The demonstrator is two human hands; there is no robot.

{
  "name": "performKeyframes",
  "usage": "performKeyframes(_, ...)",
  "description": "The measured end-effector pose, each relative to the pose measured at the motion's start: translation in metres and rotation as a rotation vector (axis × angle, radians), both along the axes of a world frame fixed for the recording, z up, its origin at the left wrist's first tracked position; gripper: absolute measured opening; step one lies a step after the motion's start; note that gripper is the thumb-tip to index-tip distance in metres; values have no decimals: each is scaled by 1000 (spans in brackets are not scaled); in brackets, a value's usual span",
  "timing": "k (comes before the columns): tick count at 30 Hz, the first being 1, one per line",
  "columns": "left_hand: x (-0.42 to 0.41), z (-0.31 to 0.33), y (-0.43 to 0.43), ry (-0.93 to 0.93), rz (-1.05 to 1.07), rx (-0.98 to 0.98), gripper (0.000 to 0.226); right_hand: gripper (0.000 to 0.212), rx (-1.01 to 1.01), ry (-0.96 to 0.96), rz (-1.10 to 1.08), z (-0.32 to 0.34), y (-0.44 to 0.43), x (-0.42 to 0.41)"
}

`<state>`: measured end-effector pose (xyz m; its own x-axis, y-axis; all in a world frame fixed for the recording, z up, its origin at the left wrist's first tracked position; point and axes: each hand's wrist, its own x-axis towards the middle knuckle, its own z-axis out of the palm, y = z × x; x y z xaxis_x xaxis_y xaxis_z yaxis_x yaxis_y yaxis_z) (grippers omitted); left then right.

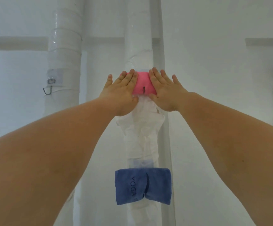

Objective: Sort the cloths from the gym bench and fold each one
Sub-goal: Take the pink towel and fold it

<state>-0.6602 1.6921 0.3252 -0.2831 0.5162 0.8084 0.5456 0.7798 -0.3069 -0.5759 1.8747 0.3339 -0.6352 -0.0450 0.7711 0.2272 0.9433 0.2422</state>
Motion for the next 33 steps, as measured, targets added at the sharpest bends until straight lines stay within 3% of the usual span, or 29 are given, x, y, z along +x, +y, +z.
performKeyframes(6, 14, -18, -16, -42, 73, -3, 76, 76, -3, 39, -62, -17, -16, 14)
performKeyframes(12, 19, -49, -45, -66, 69, 87, 78, 75, -55, 149, 33, -41, -36, 29)
performKeyframes(18, 21, -97, -85, -113, -15, 118, 83, 77, -105, 91, -14, -98, -76, 36)
performKeyframes(24, -2, -126, -138, -126, -52, -7, 88, 77, -191, -1, -169, -158, -142, 21)
performKeyframes(29, -34, -160, -215, -100, -214, -131, 93, 78, -257, -18, -388, -218, -230, 7)
performKeyframes(33, -53, -197, -281, -72, -474, -223, 93, 79, -356, -3, -544, -261, -312, 5)
